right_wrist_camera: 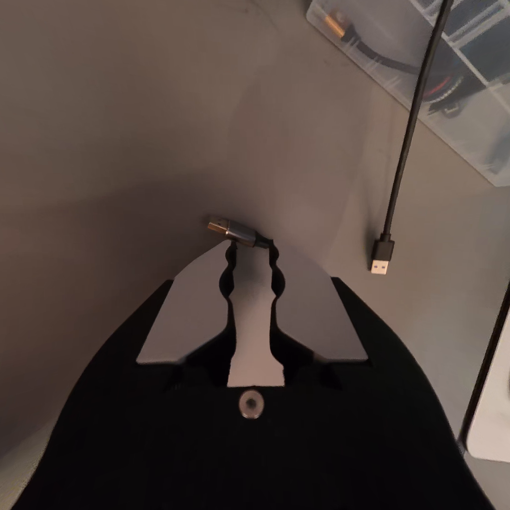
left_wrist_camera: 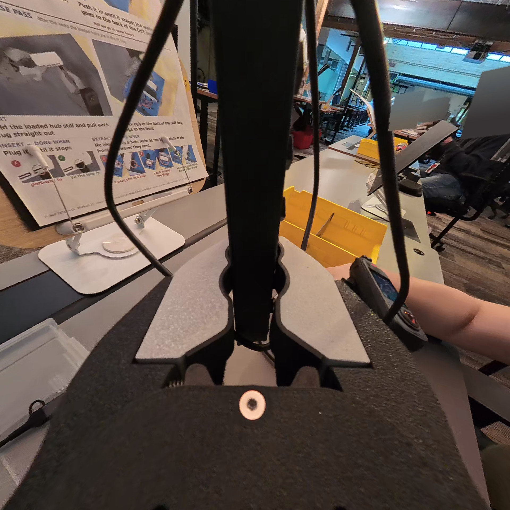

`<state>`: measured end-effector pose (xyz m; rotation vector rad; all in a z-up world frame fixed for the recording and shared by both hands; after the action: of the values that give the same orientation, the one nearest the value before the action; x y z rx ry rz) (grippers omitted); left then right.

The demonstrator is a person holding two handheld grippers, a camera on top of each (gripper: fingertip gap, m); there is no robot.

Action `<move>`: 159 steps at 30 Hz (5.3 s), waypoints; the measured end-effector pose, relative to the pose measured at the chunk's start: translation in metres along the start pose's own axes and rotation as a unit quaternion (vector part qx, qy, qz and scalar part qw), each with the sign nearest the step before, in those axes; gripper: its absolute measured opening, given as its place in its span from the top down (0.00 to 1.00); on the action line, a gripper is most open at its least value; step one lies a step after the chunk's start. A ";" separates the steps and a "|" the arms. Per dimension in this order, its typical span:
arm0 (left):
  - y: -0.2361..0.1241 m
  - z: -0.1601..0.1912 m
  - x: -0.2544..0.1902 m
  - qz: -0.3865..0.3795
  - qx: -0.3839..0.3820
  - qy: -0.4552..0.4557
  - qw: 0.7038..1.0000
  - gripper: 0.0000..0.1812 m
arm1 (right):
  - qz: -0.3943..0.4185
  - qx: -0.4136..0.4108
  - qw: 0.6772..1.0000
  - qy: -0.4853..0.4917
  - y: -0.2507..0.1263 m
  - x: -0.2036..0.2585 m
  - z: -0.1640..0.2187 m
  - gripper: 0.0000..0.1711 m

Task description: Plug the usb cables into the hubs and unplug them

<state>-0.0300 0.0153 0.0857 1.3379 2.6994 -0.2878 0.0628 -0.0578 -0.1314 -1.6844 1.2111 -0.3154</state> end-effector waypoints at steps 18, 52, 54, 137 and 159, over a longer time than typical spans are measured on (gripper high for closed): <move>0.008 0.006 -0.001 0.009 0.009 -0.007 1.000 0.86 | 0.026 -0.024 0.998 -0.055 0.030 -0.022 -0.024 0.88; 0.005 -0.002 -0.008 0.032 -0.027 0.005 0.999 0.86 | 0.027 -0.236 0.969 0.067 -0.068 -0.032 -0.078 0.95; 0.004 -0.003 -0.008 0.028 -0.031 0.012 0.999 0.85 | 0.031 -0.289 0.952 0.101 -0.098 -0.038 -0.084 0.95; 0.051 0.019 -0.069 -0.009 -0.033 0.320 0.947 0.86 | -0.200 -0.456 0.707 0.503 -0.195 -0.062 -0.074 0.96; 0.045 0.026 -0.069 0.019 0.001 0.340 0.940 0.85 | -0.245 -0.466 0.680 0.510 -0.187 -0.061 -0.075 0.96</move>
<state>0.0478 -0.0169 0.0677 1.7456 3.1867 0.2288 0.0894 -0.0492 0.0776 -2.9236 1.8614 -1.2756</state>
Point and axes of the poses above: each gripper's, where its closed fingertips meet, y out along the fingers, z out of its underside, x = y × z across the jaws, the point moved 2 cm from there along -y, back along the fingers
